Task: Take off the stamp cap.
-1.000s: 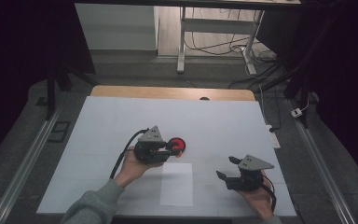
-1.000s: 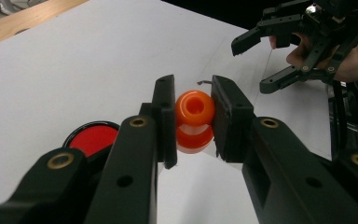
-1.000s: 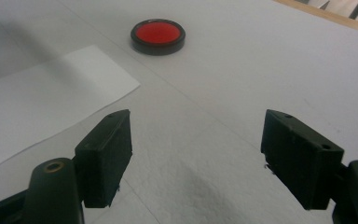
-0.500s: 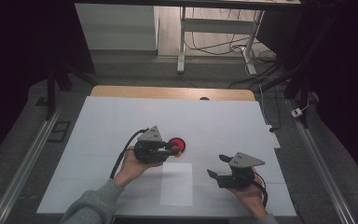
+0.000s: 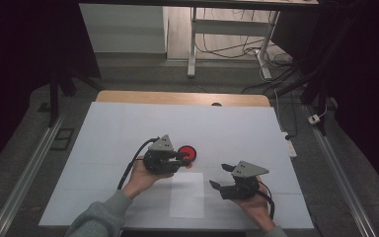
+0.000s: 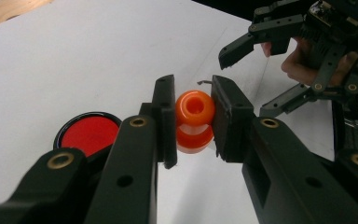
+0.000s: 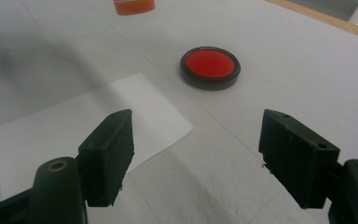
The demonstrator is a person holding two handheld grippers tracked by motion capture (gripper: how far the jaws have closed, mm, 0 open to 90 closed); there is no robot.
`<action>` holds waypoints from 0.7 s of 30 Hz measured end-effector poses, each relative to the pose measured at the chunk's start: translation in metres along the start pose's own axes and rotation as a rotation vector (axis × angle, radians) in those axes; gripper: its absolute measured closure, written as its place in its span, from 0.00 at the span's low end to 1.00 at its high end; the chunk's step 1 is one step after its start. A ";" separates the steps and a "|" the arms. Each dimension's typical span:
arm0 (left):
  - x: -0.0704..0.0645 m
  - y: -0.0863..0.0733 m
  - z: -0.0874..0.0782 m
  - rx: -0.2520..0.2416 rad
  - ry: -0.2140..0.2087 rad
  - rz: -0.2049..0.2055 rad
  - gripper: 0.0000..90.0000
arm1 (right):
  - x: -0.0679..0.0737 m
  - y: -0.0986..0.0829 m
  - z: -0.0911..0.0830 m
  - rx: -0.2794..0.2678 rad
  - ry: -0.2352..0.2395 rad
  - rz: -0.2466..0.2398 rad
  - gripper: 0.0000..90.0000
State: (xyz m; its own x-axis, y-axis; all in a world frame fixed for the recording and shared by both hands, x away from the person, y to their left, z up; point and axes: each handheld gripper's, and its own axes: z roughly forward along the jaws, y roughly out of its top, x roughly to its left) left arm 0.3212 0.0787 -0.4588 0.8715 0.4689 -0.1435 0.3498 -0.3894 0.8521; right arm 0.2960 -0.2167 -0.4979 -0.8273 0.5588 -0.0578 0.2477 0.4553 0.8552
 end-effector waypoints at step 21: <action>0.000 0.000 0.005 0.005 -0.010 -0.001 0.80 | 0.010 0.017 0.014 -0.026 0.023 -0.034 0.30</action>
State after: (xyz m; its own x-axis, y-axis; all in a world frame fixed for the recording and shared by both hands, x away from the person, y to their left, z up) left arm 0.3231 0.0748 -0.4613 0.8746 0.4614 -0.1490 0.3522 -0.3933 0.8493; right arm 0.2991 -0.1938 -0.4913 -0.8464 0.5272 -0.0757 0.2062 0.4553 0.8661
